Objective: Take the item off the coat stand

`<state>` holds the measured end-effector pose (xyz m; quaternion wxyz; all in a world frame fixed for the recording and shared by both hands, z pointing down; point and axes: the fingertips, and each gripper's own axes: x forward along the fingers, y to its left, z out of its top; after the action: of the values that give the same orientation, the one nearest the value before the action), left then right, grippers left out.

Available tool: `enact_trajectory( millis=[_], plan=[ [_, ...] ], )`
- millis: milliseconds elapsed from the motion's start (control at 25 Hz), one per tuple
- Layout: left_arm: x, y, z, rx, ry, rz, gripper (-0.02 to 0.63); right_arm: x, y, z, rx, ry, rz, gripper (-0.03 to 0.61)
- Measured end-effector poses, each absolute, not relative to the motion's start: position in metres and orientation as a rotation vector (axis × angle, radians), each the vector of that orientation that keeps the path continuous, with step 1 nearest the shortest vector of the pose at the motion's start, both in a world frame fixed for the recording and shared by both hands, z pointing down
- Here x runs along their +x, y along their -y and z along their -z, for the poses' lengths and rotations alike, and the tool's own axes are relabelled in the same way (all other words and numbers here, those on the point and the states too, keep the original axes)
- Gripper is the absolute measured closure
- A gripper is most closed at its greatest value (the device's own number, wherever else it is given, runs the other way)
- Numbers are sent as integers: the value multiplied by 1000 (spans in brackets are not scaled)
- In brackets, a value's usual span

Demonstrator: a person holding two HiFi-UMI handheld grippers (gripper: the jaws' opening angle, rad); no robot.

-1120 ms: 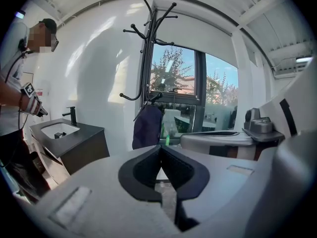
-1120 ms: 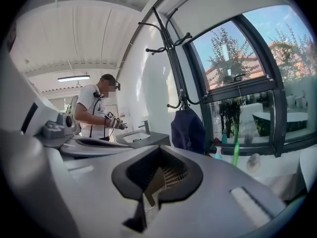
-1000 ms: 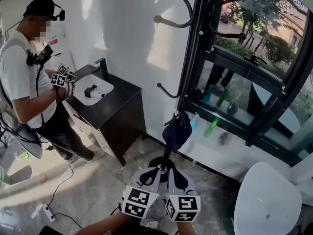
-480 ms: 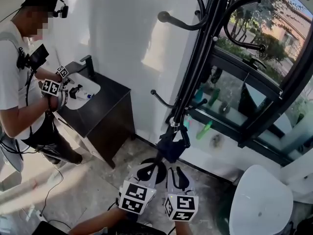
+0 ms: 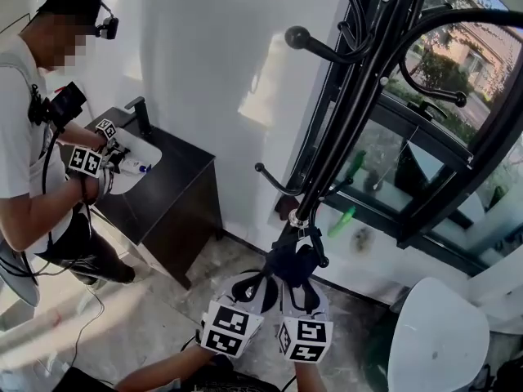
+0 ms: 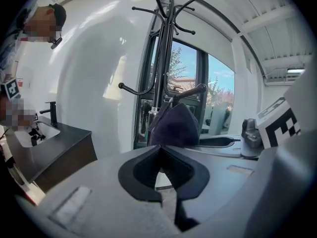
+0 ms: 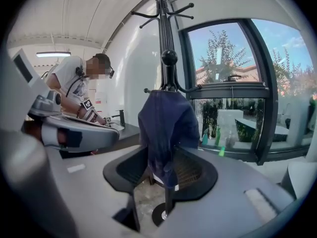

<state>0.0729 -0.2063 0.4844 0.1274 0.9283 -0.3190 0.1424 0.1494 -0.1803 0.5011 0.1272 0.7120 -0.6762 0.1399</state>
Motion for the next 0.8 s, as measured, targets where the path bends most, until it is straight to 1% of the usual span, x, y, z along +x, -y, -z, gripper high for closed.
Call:
enact_trajectory(
  millis=[80, 360, 440, 520, 560, 800],
  plan=[
    [71, 210, -485, 2707, 918, -419, 612, 150, 186, -502, 2081, 1951, -403, 417],
    [63, 215, -486, 2730, 874, -439, 612, 150, 200, -503, 2116, 1901, -384, 425],
    [61, 216, -487, 2735, 864, -442, 612, 151, 202, -502, 2128, 1883, -360, 472],
    [61, 218, -487, 2739, 858, -444, 612, 152, 202, -500, 2129, 1879, -334, 537],
    [61, 219, -488, 2740, 855, -445, 612, 151, 201, -500, 2125, 1886, -325, 557],
    [67, 220, -490, 2739, 847, -447, 612, 152, 193, -491, 2122, 1916, -294, 563]
  ],
)
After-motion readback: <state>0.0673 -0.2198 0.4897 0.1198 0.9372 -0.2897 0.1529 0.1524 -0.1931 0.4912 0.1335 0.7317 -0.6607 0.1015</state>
